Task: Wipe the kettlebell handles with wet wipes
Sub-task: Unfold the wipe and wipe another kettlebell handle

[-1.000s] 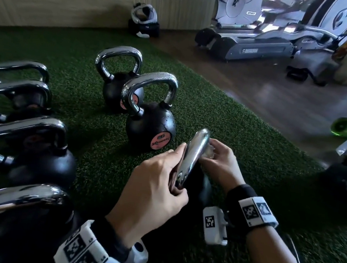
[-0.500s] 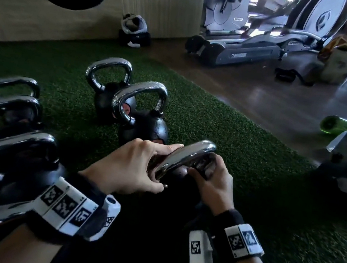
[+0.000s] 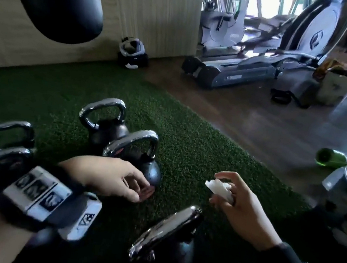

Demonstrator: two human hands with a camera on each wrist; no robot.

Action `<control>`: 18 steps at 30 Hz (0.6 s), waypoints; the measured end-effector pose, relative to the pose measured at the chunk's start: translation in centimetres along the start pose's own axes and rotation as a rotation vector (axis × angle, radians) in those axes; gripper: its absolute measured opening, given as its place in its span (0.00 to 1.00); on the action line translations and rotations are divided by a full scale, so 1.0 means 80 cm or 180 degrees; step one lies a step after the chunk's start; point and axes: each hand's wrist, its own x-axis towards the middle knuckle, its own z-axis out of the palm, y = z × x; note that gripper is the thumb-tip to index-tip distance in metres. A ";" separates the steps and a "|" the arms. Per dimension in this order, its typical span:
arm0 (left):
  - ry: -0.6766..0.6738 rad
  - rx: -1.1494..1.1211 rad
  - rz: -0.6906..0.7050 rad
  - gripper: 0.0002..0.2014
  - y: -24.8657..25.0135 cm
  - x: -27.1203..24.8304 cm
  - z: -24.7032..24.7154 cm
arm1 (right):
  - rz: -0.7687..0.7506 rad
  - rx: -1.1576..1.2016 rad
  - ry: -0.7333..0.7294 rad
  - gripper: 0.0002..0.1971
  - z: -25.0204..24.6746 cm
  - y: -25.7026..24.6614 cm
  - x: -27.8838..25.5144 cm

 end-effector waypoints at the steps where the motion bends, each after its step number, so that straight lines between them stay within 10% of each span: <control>1: -0.0132 0.0203 -0.0098 0.19 -0.002 0.007 -0.019 | -0.0039 -0.0019 -0.0056 0.24 -0.007 -0.013 0.017; 9: -0.0552 0.0421 -0.0833 0.09 -0.041 -0.001 -0.076 | -0.0457 0.0065 -0.0345 0.15 0.005 -0.107 0.107; 18: 0.1040 -0.1441 -0.1510 0.06 -0.144 0.044 0.018 | -0.0359 0.0152 -0.0394 0.12 0.071 -0.112 0.183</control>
